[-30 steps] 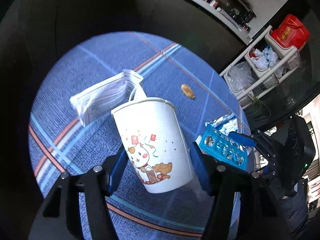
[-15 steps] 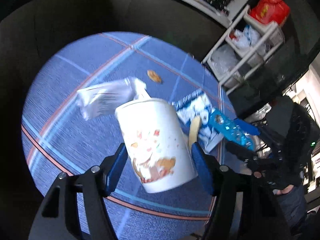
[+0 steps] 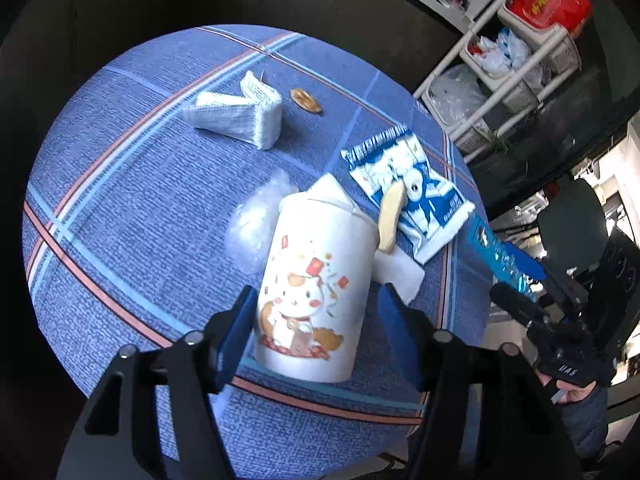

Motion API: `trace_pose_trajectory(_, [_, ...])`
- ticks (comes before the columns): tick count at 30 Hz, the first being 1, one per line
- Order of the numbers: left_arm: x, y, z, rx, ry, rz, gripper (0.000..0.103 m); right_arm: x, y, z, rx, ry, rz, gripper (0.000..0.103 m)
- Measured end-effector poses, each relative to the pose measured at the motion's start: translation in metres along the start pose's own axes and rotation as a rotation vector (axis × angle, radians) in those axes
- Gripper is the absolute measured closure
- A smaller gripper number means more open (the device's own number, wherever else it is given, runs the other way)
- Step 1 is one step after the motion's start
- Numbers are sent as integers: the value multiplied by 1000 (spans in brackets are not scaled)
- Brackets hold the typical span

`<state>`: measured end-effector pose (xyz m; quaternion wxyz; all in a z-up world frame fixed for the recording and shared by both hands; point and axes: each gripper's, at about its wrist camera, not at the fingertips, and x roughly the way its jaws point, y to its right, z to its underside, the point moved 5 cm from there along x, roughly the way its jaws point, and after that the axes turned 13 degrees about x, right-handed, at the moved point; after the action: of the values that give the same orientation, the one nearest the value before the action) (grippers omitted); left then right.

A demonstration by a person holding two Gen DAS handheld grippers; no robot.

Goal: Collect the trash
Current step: 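Lift the cup and blister pack and carry them toward the white bin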

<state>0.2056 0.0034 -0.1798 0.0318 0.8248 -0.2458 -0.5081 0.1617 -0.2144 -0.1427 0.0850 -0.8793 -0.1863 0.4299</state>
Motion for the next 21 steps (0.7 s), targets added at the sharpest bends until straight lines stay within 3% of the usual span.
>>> trace_pose_trajectory(2, [3,4,3,13,-11,-15,41,-3,3,2,10,5,-3,38])
trace_pose_trajectory(4, [4,8,5,19,-16,-23,30,-4,4,3,18,4,-1,38])
trace_pose_trajectory(7, [5,16,7,29,-21,-6,30,-7,5,5,23,9,-4,38])
trace_pose_trajectory(9, [7,22,9,53,-31,-11,34,-8,6,7,27,13,-5,38])
trace_pose_trajectory(11, [10,26,11,75,-53,-17,55,-9,7,7,30,15,-8,38])
trace_pose_trajectory(16, [-3,36,7,108,-50,-22,55,-13,9,9,41,29,-16,38])
trace_pose_trajectory(21, [-40,49,-11,139,39,-30,55,-19,12,7,54,53,-25,38])
